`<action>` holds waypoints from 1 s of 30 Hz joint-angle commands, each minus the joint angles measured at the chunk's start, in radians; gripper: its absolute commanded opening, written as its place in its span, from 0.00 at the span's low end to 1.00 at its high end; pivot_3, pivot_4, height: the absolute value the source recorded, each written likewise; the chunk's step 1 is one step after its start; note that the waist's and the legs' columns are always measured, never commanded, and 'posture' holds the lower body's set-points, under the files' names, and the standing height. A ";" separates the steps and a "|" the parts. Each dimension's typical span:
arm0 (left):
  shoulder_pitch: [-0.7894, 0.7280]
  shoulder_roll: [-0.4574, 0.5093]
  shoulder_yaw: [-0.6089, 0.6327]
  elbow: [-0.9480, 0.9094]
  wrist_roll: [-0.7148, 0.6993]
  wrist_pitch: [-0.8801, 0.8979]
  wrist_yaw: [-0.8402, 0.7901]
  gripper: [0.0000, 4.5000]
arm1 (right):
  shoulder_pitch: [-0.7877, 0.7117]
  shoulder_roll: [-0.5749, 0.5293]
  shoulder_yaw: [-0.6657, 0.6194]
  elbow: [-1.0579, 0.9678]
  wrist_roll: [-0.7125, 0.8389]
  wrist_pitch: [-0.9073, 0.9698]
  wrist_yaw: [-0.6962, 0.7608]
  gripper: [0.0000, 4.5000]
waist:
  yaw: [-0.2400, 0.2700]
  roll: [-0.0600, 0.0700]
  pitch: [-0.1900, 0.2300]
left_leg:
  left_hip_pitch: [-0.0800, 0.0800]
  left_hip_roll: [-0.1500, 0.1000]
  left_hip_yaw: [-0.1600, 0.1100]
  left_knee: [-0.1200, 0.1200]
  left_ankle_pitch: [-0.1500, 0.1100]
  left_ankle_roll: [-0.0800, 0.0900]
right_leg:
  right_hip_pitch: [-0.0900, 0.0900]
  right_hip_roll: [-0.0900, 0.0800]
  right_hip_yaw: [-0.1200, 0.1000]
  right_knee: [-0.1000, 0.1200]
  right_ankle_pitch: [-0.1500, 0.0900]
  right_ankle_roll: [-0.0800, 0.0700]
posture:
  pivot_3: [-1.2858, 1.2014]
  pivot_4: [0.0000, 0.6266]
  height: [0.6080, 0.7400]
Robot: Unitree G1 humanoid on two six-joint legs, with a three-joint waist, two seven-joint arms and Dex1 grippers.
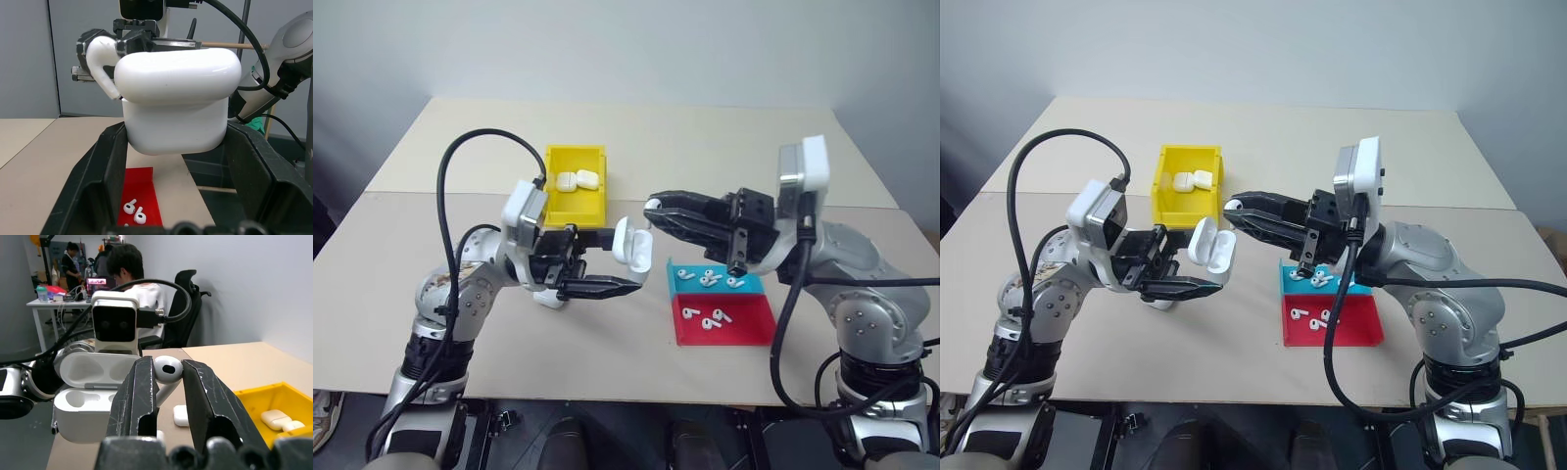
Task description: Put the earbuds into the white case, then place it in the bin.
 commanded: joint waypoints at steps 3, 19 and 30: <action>-0.006 -0.010 0.015 -0.020 -0.002 -0.016 0.005 0.61 | -0.015 -0.008 -0.024 -0.057 0.049 -0.012 -0.001 0.14 | 0.000 0.000 0.000 | 0.000 0.000 0.000 0.000 0.000 0.000 | 0.000 0.000 0.000 0.000 0.000 0.000 | 0.52 0.24 1.00; -0.013 -0.006 0.020 -0.024 -0.007 -0.007 0.020 0.61 | 0.013 -0.015 0.030 -0.027 -0.051 -0.053 0.021 0.14 | 0.000 0.000 0.000 | 0.000 0.000 0.000 0.000 0.000 0.000 | 0.000 0.000 0.000 0.000 0.000 0.000 | 0.52 0.24 1.00; -0.029 -0.024 0.017 -0.008 0.012 -0.010 0.034 0.61 | 0.005 -0.028 0.059 -0.005 -0.072 -0.063 0.094 0.36 | 0.000 0.000 0.000 | 0.000 0.000 0.000 0.000 0.000 0.000 | 0.000 0.000 0.000 0.000 0.000 0.000 | 0.52 0.24 1.00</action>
